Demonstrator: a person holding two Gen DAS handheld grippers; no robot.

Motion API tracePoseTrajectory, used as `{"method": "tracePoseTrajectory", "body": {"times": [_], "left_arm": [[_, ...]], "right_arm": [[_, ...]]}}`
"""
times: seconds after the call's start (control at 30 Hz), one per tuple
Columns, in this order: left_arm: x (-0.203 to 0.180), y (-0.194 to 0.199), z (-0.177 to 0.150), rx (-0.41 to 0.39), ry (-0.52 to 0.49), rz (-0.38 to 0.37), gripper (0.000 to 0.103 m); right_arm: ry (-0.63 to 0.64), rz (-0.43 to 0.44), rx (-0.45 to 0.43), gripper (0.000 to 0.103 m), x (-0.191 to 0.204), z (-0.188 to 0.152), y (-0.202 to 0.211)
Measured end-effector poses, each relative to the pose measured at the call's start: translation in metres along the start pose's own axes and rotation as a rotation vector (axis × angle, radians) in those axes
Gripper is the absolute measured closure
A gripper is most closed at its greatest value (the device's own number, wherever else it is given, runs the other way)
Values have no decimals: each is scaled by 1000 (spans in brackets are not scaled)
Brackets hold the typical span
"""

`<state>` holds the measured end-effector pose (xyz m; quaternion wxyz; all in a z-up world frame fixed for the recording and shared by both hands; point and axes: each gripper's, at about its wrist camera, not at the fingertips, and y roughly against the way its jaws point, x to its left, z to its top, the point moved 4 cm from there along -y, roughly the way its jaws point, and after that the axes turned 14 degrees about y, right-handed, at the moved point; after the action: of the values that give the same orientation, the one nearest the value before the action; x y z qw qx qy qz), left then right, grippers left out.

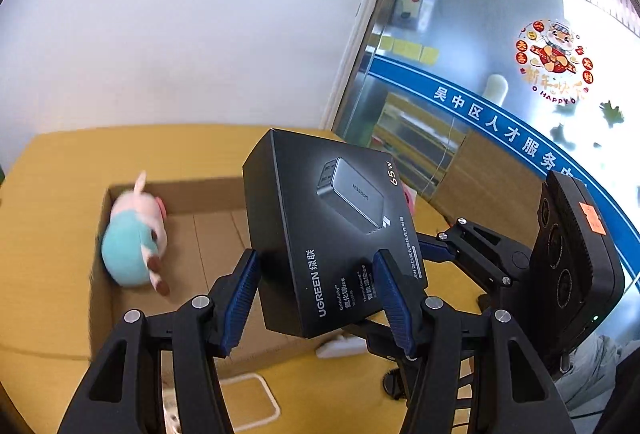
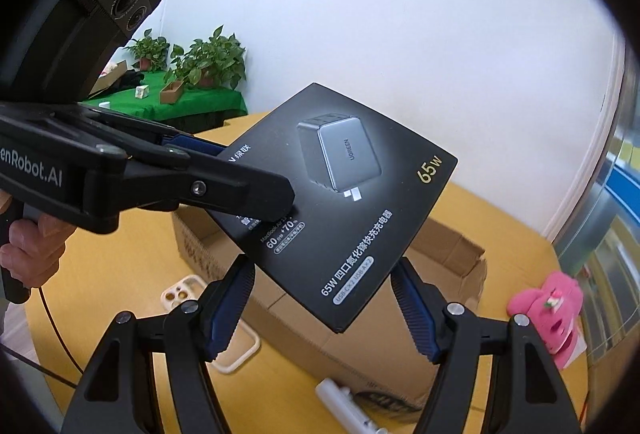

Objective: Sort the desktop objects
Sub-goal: 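Lift the black charger box with both grippers over the cardboard box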

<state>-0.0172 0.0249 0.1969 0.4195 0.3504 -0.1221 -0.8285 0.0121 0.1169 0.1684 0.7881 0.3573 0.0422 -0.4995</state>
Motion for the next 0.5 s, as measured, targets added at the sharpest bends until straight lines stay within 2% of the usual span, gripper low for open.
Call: {"method": "tracePoseTrajectory", "body": {"times": [0.17,0.5], "left_arm": [[-7,2,40,-47,-27,-6,42],[-4,-1,90,-109,-36,-7,42]], "right_arm": [[-4,-25,-27,33,-27,31,1],[64,-34,-29,33,-69,75,-12]]}}
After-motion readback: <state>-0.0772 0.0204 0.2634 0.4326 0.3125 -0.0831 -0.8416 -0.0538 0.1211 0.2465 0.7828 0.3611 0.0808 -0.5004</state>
